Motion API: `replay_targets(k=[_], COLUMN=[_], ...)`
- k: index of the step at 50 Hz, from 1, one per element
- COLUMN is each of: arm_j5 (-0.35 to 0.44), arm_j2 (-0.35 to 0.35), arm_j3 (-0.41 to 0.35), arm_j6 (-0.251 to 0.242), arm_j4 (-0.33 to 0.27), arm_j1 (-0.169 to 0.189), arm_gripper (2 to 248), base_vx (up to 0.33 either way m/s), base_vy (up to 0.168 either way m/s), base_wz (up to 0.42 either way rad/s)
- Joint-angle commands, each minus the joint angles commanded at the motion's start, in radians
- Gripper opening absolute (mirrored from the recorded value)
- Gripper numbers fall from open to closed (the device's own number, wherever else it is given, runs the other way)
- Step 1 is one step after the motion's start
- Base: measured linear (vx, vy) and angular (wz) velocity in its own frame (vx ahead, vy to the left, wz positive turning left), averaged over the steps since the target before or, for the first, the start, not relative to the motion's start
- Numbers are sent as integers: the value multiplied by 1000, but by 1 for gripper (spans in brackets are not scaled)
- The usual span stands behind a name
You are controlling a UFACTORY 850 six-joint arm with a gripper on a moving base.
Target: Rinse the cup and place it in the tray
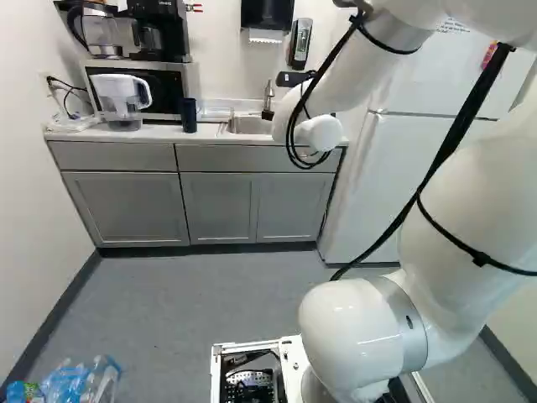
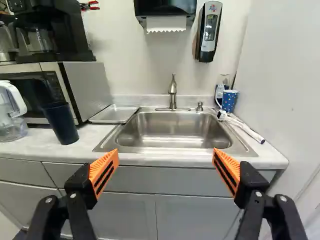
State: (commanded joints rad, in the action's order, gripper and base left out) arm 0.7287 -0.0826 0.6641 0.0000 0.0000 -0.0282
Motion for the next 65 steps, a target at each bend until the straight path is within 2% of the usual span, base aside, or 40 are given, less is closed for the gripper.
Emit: replay_targets(k=[65], arm_j5=[-210], arm_j2=[-32], arm_j3=[110], arm_j6=[0], arm_j4=[0], arm_j1=[5], arm_gripper=[247], base_vx=[0], base_vy=[0], base_wz=[0])
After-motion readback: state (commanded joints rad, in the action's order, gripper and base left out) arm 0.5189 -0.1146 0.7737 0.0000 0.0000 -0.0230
